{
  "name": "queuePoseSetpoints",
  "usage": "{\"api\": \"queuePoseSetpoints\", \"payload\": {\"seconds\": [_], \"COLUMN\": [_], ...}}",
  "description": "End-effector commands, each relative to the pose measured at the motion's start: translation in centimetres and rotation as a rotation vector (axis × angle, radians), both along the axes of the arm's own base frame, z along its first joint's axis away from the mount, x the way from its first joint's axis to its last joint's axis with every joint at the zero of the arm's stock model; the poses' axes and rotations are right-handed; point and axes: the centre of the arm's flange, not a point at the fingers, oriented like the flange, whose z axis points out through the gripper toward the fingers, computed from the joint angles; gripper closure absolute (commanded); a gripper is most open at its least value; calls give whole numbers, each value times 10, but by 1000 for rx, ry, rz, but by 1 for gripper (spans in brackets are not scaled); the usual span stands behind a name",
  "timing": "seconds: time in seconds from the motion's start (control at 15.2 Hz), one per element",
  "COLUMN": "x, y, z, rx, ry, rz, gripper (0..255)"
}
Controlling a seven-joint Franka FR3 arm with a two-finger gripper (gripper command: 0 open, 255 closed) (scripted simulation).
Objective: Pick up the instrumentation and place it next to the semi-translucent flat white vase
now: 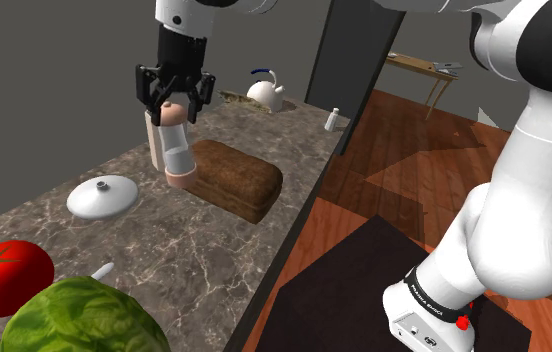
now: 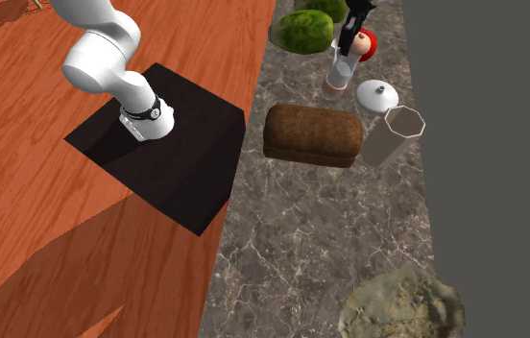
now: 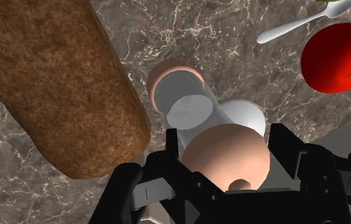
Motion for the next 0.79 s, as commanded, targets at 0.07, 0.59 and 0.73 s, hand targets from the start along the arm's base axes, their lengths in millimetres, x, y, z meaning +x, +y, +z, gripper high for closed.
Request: {"api": "queuePoseSetpoints", "payload": {"seconds": [0.07, 0.59, 0.73], "x": [-1, -1, -1], "y": [-1, -1, -1], "z": [-16, -58, -69], "rx": [0, 0, 0], "ry": [-1, -1, -1], "rz": [0, 0, 0], "gripper": [255, 255, 255]}}
